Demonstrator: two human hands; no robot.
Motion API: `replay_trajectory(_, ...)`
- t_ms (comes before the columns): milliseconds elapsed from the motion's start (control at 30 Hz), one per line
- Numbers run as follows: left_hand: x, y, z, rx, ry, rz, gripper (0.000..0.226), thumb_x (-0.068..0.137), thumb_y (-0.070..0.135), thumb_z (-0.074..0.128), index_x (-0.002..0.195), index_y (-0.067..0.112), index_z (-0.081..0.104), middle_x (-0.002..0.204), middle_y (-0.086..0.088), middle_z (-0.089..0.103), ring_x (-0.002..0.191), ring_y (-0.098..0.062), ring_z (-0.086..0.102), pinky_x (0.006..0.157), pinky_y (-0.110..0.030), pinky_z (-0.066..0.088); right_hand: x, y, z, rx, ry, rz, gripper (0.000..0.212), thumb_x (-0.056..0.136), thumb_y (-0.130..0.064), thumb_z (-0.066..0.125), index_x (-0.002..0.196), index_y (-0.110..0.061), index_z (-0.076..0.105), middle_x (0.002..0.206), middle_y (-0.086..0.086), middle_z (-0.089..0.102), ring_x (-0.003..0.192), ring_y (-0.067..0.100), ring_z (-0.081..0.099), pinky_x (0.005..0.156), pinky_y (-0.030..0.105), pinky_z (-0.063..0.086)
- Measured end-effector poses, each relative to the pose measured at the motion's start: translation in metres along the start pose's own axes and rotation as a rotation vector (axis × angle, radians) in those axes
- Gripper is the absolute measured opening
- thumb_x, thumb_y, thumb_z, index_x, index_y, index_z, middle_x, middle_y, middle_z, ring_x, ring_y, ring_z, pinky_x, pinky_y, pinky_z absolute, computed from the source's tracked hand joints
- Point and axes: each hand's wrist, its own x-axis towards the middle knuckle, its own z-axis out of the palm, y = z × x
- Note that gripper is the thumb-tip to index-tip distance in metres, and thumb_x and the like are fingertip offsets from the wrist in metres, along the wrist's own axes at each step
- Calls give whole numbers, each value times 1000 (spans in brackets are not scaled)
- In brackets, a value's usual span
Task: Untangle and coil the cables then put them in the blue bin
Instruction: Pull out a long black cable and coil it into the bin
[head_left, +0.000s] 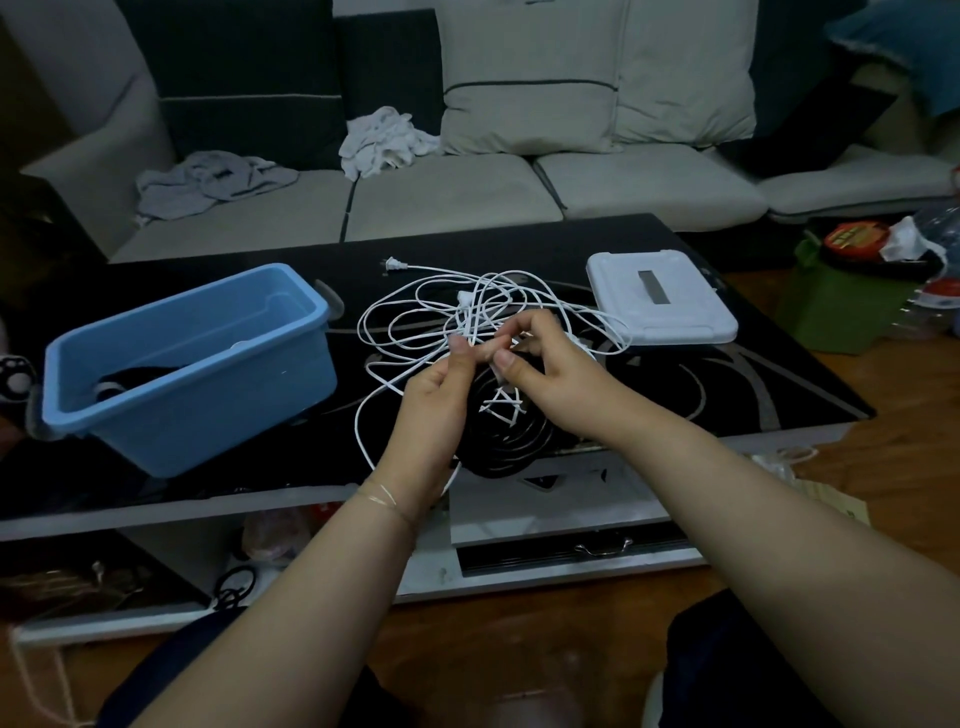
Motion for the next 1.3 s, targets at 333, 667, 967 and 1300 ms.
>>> replay_trajectory(333,8,-9,-15,552,-159,270,42,92,17,64,130,32,56,142,18,45,134,4,38,108,-9,27,5,1,-6,-153,8,107,17,102,-34,35,115,-27,42,84,-8,58,74,8,55,72,33,46)
replay_trajectory(667,-4,-12,-9,1035,79,588,40,88,11,69,126,22,65,126,5,65,105,-19,68,75,-36,59,11,6,7,-224,38,241,24,102,-34,33,120,-21,43,91,-3,58,62,4,48,66,25,35)
replay_trajectory(967,-6,-20,-13,1143,159,634,14,81,14,77,95,12,79,108,-3,74,91,-23,72,69,-40,59,15,11,16,-42,105,490,30,102,-34,37,119,-12,49,96,7,62,70,16,58,74,31,48)
replay_trajectory(1300,-9,-12,-28,1128,153,421,45,83,40,72,125,29,62,122,13,65,108,-7,60,81,-13,39,11,-5,11,-176,19,286,27,102,-37,35,123,-26,46,91,-3,56,76,13,52,72,29,41)
